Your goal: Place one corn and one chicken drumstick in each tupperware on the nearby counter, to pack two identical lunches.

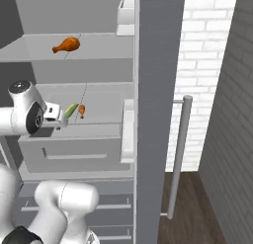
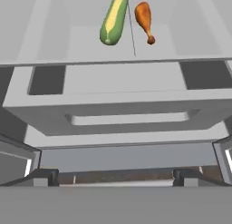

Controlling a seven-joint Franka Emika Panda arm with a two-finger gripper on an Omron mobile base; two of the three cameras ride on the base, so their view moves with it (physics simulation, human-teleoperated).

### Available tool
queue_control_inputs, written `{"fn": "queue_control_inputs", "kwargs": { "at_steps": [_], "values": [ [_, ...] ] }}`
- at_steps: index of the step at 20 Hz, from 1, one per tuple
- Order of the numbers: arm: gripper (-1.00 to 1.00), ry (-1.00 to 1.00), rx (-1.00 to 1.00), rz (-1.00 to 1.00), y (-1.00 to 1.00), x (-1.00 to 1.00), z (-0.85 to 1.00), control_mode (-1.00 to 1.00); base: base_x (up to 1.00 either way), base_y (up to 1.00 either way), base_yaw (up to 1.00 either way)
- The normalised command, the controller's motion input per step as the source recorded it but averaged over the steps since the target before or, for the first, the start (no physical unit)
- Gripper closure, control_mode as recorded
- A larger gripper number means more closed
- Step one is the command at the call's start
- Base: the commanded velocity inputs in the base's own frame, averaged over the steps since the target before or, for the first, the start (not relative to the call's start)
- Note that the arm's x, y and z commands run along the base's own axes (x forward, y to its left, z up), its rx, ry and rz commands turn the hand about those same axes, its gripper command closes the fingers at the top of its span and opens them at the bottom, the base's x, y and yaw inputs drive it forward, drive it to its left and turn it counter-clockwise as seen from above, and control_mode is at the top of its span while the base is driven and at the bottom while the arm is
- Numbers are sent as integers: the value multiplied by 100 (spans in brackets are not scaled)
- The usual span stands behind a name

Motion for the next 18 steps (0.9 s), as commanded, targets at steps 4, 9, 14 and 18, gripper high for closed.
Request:
{"fn": "queue_control_inputs", "kwargs": {
  "at_steps": [4,9,14,18],
  "values": [
    [-100,0,1,0,0,72,-26,-100,0,0,0],
    [-100,0,0,0,10,78,-29,-100,0,0,0],
    [-100,1,0,0,7,63,-21,-100,0,0,0],
    [-100,1,0,0,15,51,-36,-100,0,0,0]
  ]
}}
